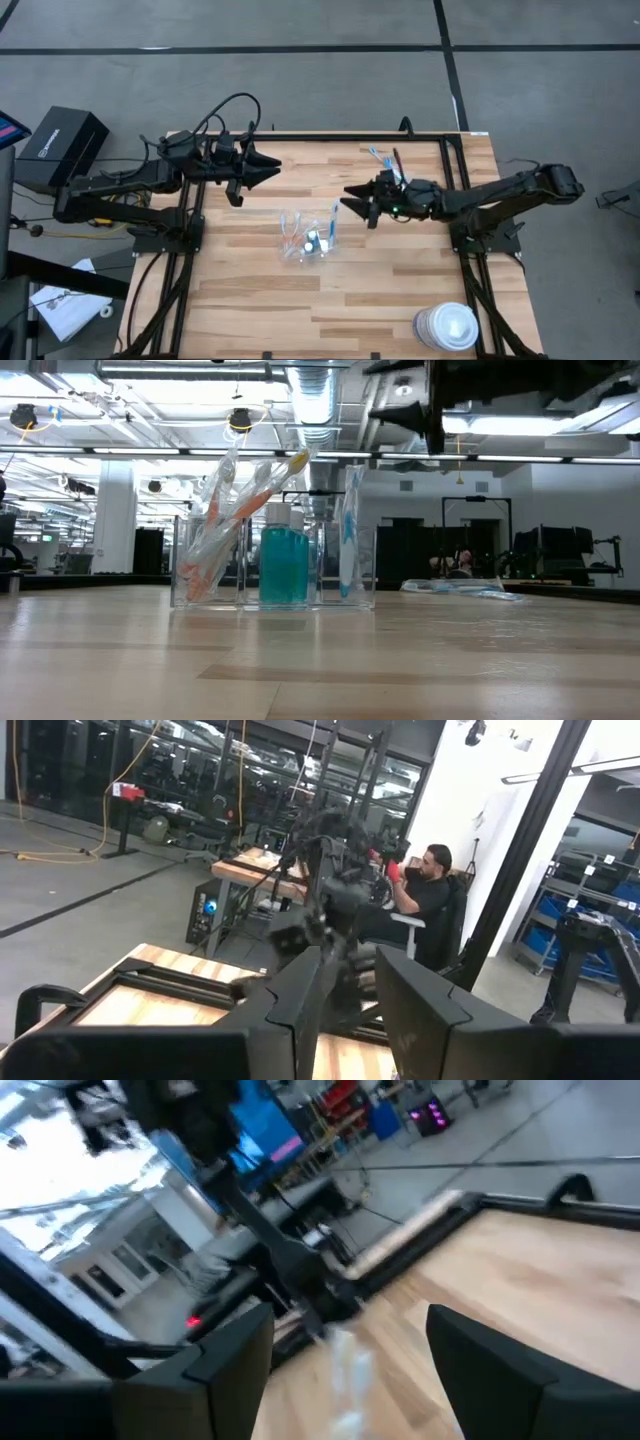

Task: Pick & Place toothbrushing station
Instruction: Adjust the orange toothbrush into the transparent organizer

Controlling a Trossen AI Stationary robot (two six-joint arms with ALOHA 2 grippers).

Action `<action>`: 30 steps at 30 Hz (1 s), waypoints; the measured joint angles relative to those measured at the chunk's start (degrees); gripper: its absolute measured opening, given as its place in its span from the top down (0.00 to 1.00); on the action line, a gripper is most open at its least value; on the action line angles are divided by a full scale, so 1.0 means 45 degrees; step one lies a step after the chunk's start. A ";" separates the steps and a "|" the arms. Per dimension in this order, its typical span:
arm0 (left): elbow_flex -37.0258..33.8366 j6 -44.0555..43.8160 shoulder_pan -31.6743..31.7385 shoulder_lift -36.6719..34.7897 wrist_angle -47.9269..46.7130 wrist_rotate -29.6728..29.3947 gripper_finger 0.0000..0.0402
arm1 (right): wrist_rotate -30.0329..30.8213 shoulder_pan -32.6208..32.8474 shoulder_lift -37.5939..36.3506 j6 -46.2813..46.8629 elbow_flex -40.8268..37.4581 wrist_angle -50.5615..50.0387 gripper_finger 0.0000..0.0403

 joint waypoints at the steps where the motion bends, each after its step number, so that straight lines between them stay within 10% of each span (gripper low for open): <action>1: 0.0000 0.0001 0.0079 0.0000 -0.0018 0.0000 0.77 | 0.0008 0.0169 -0.0043 0.0031 0.0133 -0.0026 0.37; 6: -0.0002 0.0355 0.0554 0.0005 -0.1572 -0.0278 0.77 | 0.1155 0.1396 0.0273 0.0299 0.1055 -0.2437 0.50; 13: -0.0039 0.0690 0.0896 0.0068 -0.2295 -0.0307 0.77 | 0.1500 0.1649 0.0412 0.0352 0.1411 -0.3044 0.96; 23: -0.0053 0.0705 0.1137 0.0720 -0.2315 0.0110 0.77 | 0.0281 0.1088 0.0459 0.2475 0.1411 -0.4411 0.57; 30: -0.0053 0.0699 0.1132 0.1726 -0.2331 0.0305 0.77 | 0.0144 0.1252 0.1927 0.4086 0.1411 -0.3519 0.49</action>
